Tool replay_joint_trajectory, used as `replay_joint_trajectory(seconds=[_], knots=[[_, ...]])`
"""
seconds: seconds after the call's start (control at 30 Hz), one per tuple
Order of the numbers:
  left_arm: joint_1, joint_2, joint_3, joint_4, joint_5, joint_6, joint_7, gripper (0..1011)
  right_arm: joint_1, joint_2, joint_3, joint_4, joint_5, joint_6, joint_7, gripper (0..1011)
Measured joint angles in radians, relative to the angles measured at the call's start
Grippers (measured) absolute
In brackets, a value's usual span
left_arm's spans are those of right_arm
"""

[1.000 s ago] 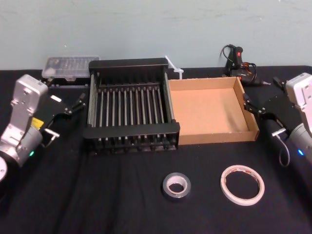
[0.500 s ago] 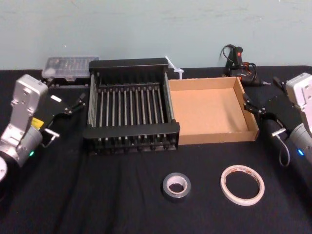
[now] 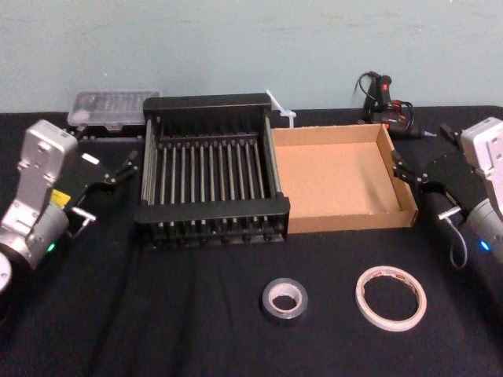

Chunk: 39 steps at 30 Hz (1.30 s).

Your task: Pick up the white tape and place it into the black box , Pick up the silver tape and place it into the brown box.

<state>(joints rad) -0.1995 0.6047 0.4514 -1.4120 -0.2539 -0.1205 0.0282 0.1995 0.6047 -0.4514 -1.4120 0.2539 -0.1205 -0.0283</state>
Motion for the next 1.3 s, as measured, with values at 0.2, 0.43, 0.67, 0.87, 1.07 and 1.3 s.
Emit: replay_joint_trajectory(seconds=[0.2,0.43,0.67,0.87,1.07,1.3], knots=[[0.000,0.000,0.000,0.000,0.000,0.000,0.000,1001,0.000,0.000,0.000,0.000,0.000,0.000,0.000,1002],[0.000,0.000,0.000,0.000,0.000,0.000,0.000,1001,-0.002,-0.002,0.010,0.000,0.000,0.000,0.016,1002],[0.000,0.000,0.000,0.000,0.000,0.000,0.000,1001,-0.022,0.008,0.035,-0.037,0.010,0.016,0.049,1002],[0.000,0.000,0.000,0.000,0.000,0.000,0.000,1001,-0.059,0.034,0.069,-0.103,0.042,0.049,0.085,1002],[0.000,0.000,0.000,0.000,0.000,0.000,0.000,1001,-0.111,0.069,0.114,-0.181,0.089,0.099,0.119,1002],[0.000,0.000,0.000,0.000,0.000,0.000,0.000,1001,-0.193,0.119,0.176,-0.280,0.156,0.182,0.160,1002]])
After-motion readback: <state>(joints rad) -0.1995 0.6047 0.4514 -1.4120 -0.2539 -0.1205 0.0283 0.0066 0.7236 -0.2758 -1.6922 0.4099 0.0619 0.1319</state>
